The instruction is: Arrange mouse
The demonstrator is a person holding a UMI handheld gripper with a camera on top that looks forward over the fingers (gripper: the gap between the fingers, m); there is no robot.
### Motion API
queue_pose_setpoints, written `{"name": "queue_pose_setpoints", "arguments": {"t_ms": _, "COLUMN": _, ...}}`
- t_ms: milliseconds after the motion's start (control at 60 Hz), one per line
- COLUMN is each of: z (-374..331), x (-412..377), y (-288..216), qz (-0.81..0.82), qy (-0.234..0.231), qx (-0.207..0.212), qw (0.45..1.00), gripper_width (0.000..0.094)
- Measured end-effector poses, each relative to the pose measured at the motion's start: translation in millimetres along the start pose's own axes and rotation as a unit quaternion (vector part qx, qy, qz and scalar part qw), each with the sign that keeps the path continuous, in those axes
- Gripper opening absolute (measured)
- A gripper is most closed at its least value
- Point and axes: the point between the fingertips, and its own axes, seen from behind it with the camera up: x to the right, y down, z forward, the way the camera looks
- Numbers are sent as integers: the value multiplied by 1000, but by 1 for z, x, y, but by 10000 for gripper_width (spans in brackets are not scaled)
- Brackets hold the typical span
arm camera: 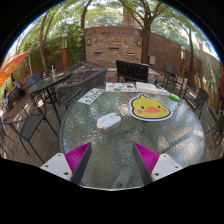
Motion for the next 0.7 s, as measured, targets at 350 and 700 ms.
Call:
{"name": "queue_pose_setpoints", "arguments": {"t_ms": 350, "z": 102, "x": -27, "y": -34, "qz": 2, "qy": 4, "qx": -16, "qw": 1000, "gripper_width": 858}}
{"name": "queue_pose_setpoints", "arguments": {"t_ms": 700, "z": 135, "x": -36, "y": -54, "qz": -19, "qy": -2, "qx": -24, "qw": 1000, "gripper_width": 792}}
